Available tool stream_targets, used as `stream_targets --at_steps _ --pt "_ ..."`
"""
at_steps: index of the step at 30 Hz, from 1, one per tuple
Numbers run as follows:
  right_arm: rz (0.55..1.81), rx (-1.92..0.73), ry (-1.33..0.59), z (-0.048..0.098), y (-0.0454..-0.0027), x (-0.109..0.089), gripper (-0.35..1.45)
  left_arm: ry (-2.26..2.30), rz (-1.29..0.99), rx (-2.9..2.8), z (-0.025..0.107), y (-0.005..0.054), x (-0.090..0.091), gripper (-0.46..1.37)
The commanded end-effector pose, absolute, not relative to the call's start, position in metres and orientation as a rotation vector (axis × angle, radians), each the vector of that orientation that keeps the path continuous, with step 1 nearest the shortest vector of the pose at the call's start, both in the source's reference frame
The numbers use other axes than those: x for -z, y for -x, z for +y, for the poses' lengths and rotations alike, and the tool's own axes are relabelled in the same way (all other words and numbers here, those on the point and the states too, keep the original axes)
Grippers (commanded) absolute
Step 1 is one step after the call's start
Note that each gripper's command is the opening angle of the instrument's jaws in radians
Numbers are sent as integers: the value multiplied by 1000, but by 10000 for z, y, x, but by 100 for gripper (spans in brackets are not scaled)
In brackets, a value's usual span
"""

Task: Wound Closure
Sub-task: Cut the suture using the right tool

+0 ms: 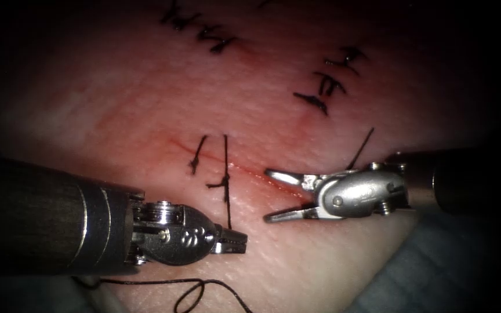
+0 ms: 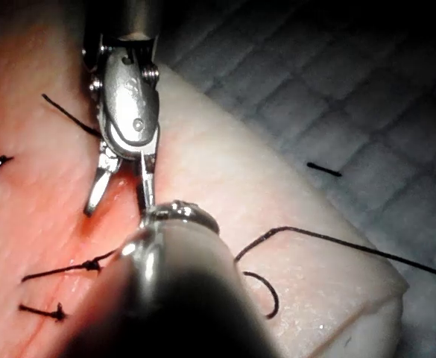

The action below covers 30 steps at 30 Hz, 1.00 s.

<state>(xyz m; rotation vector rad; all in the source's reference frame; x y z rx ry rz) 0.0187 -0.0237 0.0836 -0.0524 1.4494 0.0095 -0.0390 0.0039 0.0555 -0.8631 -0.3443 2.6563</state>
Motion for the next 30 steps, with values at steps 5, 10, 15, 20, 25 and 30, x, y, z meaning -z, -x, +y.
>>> stream_targets --at_steps 5,10,15,20,25,30 --pt "1492 18 59 -236 -205 -831 128 864 -350 -2657 39 390 -556 -35" --pt "1535 48 68 -235 -220 -833 127 864 -350 -2657 39 390 -556 -35" --pt "1544 62 77 -238 -231 -841 126 864 -350 -2656 40 391 -556 -35" --pt "1559 69 93 -239 -241 -838 125 863 -349 -2656 40 391 -556 -35" --pt "1568 70 94 -240 -250 -833 124 860 -346 -2656 40 392 -556 -35" --pt "1578 69 96 -242 -259 -828 124 863 -349 -2656 41 392 -557 -35"
